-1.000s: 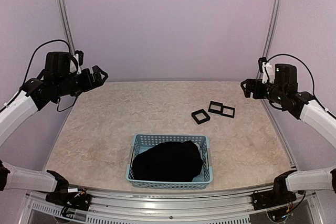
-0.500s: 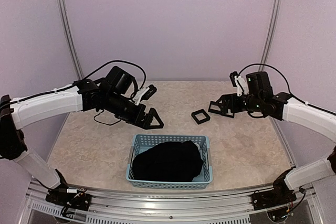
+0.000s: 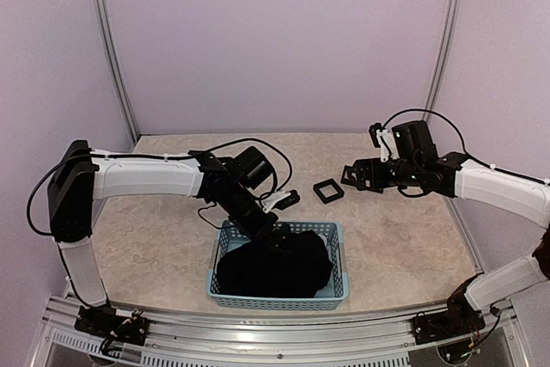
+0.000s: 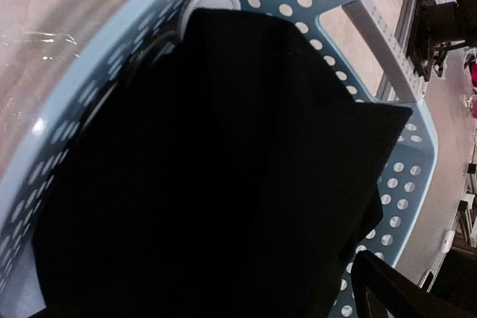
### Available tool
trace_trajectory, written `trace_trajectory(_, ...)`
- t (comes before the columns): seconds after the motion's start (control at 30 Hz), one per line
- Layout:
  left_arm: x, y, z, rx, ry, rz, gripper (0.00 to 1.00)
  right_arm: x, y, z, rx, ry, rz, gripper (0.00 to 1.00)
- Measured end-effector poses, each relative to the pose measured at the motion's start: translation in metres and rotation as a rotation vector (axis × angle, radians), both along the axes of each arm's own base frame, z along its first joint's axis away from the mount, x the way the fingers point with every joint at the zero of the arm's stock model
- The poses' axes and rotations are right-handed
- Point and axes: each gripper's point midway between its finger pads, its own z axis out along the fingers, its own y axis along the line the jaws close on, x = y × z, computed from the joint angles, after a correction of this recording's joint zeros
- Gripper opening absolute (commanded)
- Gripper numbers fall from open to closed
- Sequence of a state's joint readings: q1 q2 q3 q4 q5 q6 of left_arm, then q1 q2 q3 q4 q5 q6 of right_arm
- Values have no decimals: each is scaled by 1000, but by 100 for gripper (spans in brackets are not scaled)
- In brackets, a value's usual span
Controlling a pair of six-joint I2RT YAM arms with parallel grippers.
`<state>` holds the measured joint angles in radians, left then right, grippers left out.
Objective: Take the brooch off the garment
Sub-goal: Pick up the crumpled clothing from the bin.
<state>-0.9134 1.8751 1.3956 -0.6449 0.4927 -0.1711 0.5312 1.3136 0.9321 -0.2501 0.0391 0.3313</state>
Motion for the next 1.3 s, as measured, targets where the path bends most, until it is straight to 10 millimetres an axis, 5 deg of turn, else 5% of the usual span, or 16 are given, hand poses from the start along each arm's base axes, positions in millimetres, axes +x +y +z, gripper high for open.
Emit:
trace_trajectory(0.23, -17, -9, -40, 126, -26, -58, 98, -1, -2, -4, -1, 7, -19, 97)
trace_trajectory(0.37, -13, -13, -49, 157, -46, -66, 49, -2, -5, -11, -8, 21, -34, 97)
trace_trajectory(0.4, -11, -12, -51, 165, -52, -67, 27, -3, -6, -12, -10, 22, -35, 97)
trace_trajectory(0.5, -7, -10, -54, 185, -76, -59, 0, -2, -6, -12, -10, 20, -38, 97)
trace_trajectory(0.73, 7, 2, -47, 210, -143, 12, 0, -1, -5, -19, -20, 35, -37, 96)
trace_trajectory(0.9, 33, 28, -7, 173, -194, 157, 0, -1, -5, -20, -21, 39, -37, 95)
trace_trajectory(1.3, 82, 113, 164, -254, -314, 522, 0, -4, 7, -38, -42, 77, -5, 94)
